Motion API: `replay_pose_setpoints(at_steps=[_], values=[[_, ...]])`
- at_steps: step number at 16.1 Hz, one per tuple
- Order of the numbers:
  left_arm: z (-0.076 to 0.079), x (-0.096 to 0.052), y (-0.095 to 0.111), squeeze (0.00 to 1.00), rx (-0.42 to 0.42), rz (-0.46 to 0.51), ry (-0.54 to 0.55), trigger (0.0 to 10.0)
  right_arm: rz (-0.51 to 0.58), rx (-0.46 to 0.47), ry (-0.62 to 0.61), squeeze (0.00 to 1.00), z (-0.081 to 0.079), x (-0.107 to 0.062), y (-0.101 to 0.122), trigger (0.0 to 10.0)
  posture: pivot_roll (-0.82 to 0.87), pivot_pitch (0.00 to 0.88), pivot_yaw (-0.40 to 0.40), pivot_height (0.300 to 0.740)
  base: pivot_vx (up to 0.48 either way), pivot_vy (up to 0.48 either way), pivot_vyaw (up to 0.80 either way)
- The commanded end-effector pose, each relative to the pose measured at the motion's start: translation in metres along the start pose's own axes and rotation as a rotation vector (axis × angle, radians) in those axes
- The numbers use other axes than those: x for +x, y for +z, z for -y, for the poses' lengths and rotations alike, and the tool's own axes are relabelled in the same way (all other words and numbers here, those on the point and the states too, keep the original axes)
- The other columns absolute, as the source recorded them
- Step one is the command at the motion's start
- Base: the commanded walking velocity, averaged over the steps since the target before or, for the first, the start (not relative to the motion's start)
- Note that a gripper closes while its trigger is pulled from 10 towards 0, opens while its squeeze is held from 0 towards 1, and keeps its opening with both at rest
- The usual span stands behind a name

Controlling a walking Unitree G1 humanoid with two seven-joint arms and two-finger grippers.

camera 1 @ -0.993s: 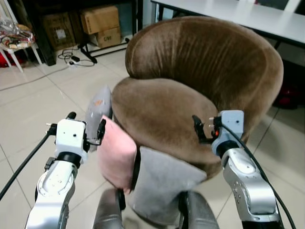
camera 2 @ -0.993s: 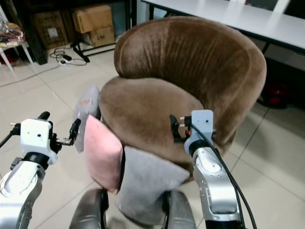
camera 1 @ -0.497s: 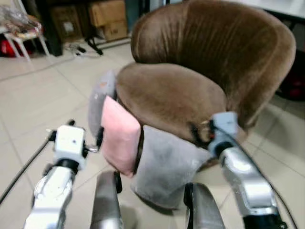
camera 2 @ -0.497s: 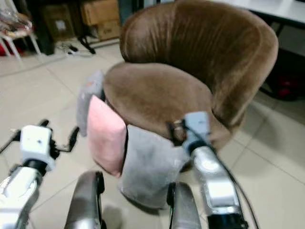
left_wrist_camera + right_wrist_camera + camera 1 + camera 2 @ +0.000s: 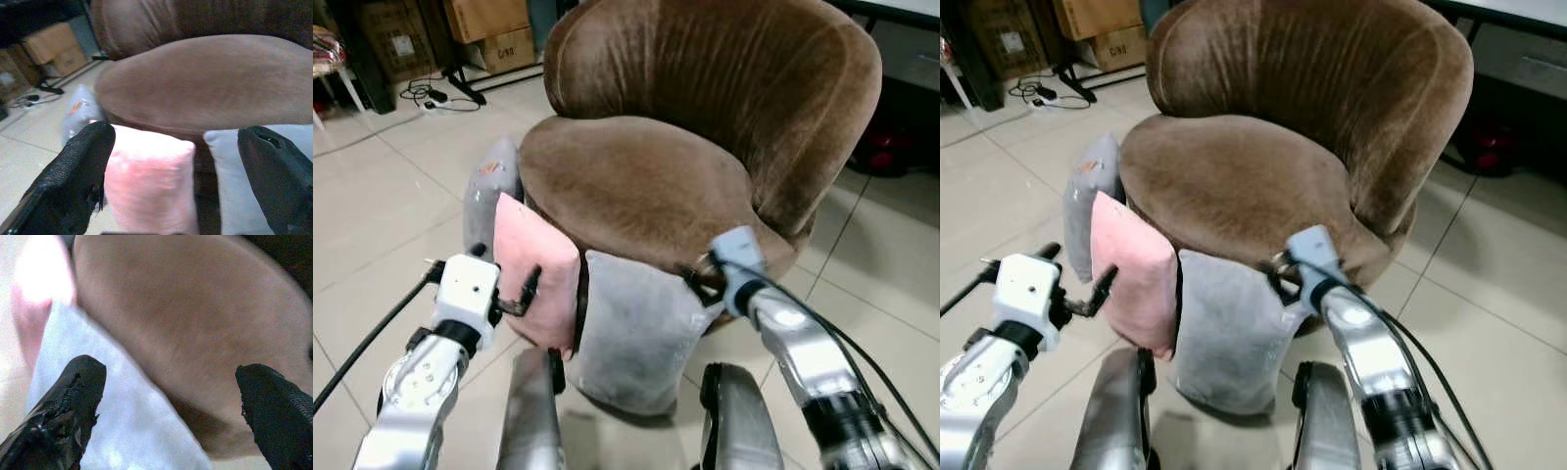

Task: Move the pillow to the sofa from floor

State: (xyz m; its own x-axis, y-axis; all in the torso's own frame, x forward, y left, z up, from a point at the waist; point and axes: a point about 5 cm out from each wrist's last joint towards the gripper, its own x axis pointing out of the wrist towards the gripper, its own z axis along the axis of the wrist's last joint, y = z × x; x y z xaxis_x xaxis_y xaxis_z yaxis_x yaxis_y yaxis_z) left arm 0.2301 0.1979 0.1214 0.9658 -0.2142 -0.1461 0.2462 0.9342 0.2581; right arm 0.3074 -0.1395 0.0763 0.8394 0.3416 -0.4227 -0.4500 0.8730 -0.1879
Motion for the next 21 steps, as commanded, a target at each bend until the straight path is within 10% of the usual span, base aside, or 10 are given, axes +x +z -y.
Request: replay_pose_setpoints(at_steps=[1, 8, 9, 11, 19, 20, 21], values=[[0.004, 0.002, -0.002, 0.00, -0.003, -0.024, -0.075, 10.0, -0.033, -0.090, 0.030, 1.00, 0.002, 0.008, -0.002, 10.0, 0.01, 0.001, -0.026, 0.490, 0.000, 0.000, 0.00], [0.009, -0.015, -0.001, 0.00, 0.002, -0.063, -0.182, 10.0, -0.178, -0.315, 0.112, 1.00, -0.008, 0.039, -0.012, 10.0, 0.02, 0.125, -0.027, 0.490, 0.000, 0.000, 0.00], [0.011, -0.018, -0.001, 0.00, -0.001, -0.072, -0.199, 10.0, -0.206, -0.353, 0.130, 0.78, -0.010, 0.041, -0.017, 10.0, 0.03, 0.143, -0.032, 0.490, 0.000, 0.000, 0.00], [0.012, -0.024, 0.002, 0.00, 0.001, -0.076, -0.217, 10.0, -0.214, -0.373, 0.141, 0.00, -0.013, 0.042, -0.018, 10.0, 0.03, 0.181, -0.042, 0.490, 0.000, 0.000, 0.00], [0.007, -0.048, 0.015, 0.00, 0.031, -0.098, -0.238, 10.0, -0.061, -0.369, -0.011, 0.00, -0.012, 0.057, 0.021, 9.8, 0.05, 0.240, -0.069, 0.490, 0.000, 0.000, 0.00], [0.007, -0.048, 0.014, 0.00, 0.033, -0.104, -0.245, 10.0, -0.073, -0.381, 0.006, 0.00, -0.014, 0.057, 0.019, 4.8, 0.05, 0.240, -0.069, 0.490, 0.000, 0.000, 0.00], [0.008, -0.049, 0.013, 0.00, 0.036, -0.111, -0.256, 10.0, -0.090, -0.393, 0.027, 0.00, -0.018, 0.058, 0.015, 3.4, 0.05, 0.239, -0.068, 0.490, 0.000, 0.000, 0.00]])
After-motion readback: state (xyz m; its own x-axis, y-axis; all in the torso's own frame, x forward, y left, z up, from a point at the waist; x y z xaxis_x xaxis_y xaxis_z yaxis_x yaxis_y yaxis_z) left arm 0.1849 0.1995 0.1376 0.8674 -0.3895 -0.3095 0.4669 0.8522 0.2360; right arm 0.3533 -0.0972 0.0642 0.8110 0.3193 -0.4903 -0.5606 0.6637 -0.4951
